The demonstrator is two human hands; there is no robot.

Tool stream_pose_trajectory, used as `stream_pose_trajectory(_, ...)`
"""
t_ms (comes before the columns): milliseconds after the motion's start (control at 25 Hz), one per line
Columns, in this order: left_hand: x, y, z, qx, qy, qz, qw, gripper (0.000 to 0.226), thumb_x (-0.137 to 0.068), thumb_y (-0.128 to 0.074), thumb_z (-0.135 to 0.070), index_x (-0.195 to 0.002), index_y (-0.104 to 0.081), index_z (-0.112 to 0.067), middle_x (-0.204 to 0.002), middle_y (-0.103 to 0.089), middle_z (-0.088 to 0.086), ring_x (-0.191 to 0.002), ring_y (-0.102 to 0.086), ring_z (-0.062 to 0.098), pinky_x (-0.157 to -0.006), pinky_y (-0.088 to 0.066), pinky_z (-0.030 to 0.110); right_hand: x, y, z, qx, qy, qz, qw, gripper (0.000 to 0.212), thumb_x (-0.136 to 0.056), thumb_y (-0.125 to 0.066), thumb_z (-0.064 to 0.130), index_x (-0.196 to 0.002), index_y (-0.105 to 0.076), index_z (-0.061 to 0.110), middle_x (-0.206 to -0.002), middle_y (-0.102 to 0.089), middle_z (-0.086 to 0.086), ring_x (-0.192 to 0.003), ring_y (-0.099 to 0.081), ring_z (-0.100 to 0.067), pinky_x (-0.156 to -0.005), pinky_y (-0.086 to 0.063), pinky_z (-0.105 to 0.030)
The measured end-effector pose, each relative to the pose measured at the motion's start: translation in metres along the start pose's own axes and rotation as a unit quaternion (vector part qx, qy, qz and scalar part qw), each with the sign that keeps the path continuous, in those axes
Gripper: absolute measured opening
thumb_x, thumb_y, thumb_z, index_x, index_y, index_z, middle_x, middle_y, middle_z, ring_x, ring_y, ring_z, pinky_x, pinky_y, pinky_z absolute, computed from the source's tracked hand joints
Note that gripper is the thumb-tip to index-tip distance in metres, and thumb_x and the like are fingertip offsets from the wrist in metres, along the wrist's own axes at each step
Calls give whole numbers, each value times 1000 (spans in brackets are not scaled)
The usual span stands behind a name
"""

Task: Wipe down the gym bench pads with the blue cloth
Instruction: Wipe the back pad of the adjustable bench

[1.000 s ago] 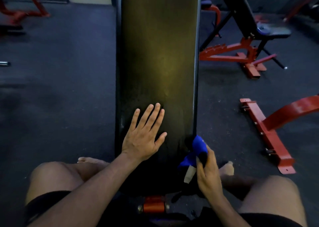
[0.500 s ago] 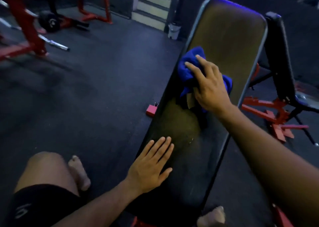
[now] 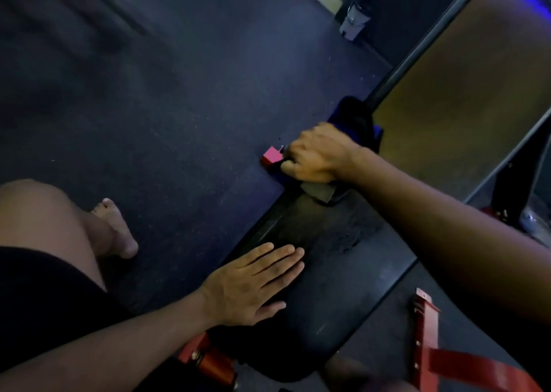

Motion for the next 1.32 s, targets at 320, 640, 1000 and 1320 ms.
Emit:
stream_pose_trajectory(320, 7, 11, 10, 90, -69, -12, 993, 52, -106, -48, -39, -149, -51, -10, -159, -43, 10, -150, -35, 23, -119, -35, 42, 16, -1, 43, -62, 106, -49, 991, 55, -79, -23, 50, -107, -61, 22, -96, -69, -4, -88, -61, -29, -78, -42, -38)
stream_pose_trajectory(640, -116, 141, 178, 21, -61, -129, 990, 40, -104, -45, -15, -142, -57, -8, -145, -56, 13, -131, -54, 28, -113, -41, 40, 99, -26, 96, -43, 98, -238, 965, 57, -81, -50, 50, -127, -59, 18, -120, -62, -4, -108, -56, -31, -95, -35, -48)
stream_pose_trajectory(1000, -264, 64, 111, -97, -275, 104, 951, 59, -110, -18, -42, -164, -9, -19, -172, -5, 3, -158, -2, 23, -128, -5, 47, 28, -21, 96, -89, -103, -20, 990, 53, -90, -44, 56, -126, -54, 19, -130, -58, -10, -128, -44, -36, -113, -14, -61)
stream_pose_trajectory(1320, -254, 58, 107, -93, -229, 61, 967, 58, -110, -20, -40, -163, -13, -18, -171, -10, 5, -158, -7, 25, -128, -6, 47, 31, -28, 175, -92, -23, 8, 995, 50, -93, -39, 53, -115, -66, 17, -116, -67, -9, -106, -55, -32, -105, -29, -53)
Point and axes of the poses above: each hand's wrist, its own x-axis away from the middle knuckle, its own y-axis out of the back of the hand, z = x × y, the point moved 5 cm from there along -x, towards the middle knuckle
